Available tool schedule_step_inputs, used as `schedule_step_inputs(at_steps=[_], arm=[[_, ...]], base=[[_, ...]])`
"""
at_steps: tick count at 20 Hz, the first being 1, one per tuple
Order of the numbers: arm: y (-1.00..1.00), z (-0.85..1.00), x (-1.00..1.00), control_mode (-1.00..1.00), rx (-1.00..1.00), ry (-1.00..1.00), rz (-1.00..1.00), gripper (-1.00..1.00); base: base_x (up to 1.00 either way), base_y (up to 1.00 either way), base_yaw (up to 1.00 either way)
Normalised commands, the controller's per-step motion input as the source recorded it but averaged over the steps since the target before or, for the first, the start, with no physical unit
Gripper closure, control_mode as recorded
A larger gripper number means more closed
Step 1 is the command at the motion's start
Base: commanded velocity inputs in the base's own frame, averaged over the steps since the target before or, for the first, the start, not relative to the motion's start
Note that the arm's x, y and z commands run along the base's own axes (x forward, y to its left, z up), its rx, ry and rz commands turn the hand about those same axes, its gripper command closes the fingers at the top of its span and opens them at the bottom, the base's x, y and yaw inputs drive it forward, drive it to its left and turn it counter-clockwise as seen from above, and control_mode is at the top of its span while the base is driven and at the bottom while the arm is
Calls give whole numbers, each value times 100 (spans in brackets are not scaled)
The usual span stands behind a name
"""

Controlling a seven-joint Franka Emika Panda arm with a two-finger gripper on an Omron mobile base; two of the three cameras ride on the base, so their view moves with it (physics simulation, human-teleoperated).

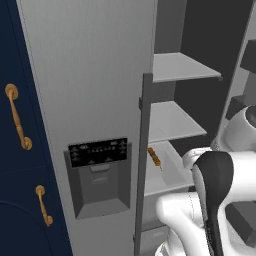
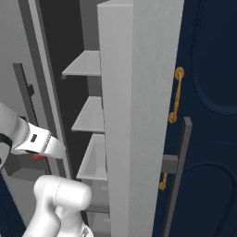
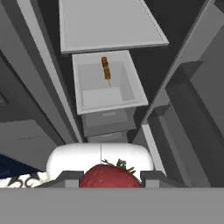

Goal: Take the strawberry from the fridge and place it on top of the pancake, located on the dining counter.

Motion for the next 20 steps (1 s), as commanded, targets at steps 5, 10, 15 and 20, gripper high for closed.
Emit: schedule_step_inputs(at_steps=[5,10,15,20], arm=[[-15,-19,0,-100,0,2,-15,100],[-12,-16,0,-100,4,0,5,100],[0,-6,0,-100,0,0,2,100],[0,0,0,-100,0,0,0,100]], base=[[0,0,0],[0,0,0],[0,0,0],[0,0,0]])
